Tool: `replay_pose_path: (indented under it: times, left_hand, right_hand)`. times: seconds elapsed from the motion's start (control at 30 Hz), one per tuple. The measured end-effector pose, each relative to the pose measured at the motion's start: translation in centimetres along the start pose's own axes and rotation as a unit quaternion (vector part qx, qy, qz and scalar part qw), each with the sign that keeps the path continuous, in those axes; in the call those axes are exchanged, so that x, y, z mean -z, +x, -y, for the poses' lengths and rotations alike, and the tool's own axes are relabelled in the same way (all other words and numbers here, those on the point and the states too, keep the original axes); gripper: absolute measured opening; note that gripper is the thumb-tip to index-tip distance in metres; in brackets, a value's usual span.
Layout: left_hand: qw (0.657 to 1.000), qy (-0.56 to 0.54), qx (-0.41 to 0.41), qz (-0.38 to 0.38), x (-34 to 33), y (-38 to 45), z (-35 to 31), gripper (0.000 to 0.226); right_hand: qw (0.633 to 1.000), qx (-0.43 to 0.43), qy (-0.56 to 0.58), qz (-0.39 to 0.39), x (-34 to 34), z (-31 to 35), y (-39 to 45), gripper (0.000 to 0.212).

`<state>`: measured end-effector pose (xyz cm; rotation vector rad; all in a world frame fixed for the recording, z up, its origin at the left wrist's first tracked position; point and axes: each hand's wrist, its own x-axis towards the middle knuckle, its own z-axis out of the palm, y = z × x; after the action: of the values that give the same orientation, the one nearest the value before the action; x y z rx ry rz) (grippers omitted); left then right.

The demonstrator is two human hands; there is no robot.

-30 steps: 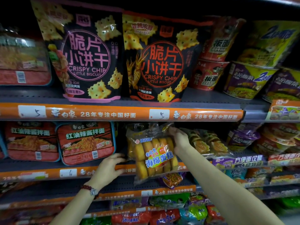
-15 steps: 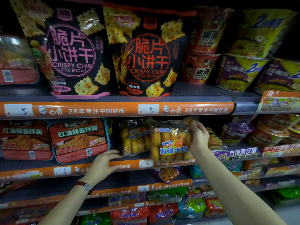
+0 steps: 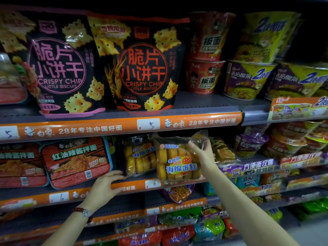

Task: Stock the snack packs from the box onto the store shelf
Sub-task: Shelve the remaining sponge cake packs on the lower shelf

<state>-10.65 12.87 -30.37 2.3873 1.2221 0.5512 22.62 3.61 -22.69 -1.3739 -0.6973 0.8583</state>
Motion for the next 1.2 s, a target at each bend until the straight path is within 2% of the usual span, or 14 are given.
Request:
replay_pose_path:
  times: [0.1,0.23,0.3,0.4,0.47,0.53,0.6,0.63,0.9,1.03,1.2]
  left_hand:
    - [1.0,-0.003,0.006,-0.002,0.0,0.0,0.0,0.038]
    - [1.0,-0.003,0.011,-0.002,0.0,0.0,-0.2,0.039]
    - [1.0,-0.004,0.014,0.001,0.0,0.0,-0.2,0.039]
    - [1.0,-0.001,0.015,0.005,0.2,-0.1,-0.3,0.039]
    - [1.0,0.002,0.016,0.012,0.4,-0.1,-0.4,0.039]
    - [1.0,0.002,0.017,0.016,0.5,-0.2,-0.5,0.039]
    - [1.0,0.0,0.015,0.018,0.6,-0.2,-0.5,0.038]
    - [1.0,0.0,0.014,0.019,0.6,-0.3,-0.5,0.038]
    - [0.999,0.001,0.017,0.029,0.8,-0.3,-0.6,0.039]
    - [0.999,-0.018,0.011,0.033,0.8,-0.3,-0.5,0.039]
    - [0.999,-0.018,0.007,0.029,0.8,-0.3,-0.4,0.038]
  right_hand:
    - [0.991,-0.007,-0.111,0.076,1.5,-0.9,0.7,0.112]
    - [0.96,-0.023,-0.182,0.212,2.7,-0.5,0.3,0.093]
    - [0.947,-0.042,-0.213,0.235,3.0,-0.1,0.0,0.092]
    - [0.949,-0.05,-0.217,0.223,2.9,0.1,0.0,0.081]
    - [0.961,-0.06,-0.182,0.201,2.9,0.0,0.4,0.078]
    - [0.972,-0.077,-0.132,0.178,2.7,0.0,0.9,0.087]
    - [0.972,-0.096,-0.111,0.182,2.1,0.3,1.5,0.108]
    - [0.971,-0.102,-0.107,0.189,1.6,0.5,1.7,0.11]
    - [0.973,-0.126,-0.029,0.19,-5.4,2.1,3.2,0.075]
    - [0.97,-0.135,-0.061,0.192,-8.2,2.0,3.7,0.093]
    - [0.968,-0.084,-0.148,0.182,-8.8,1.8,3.8,0.091]
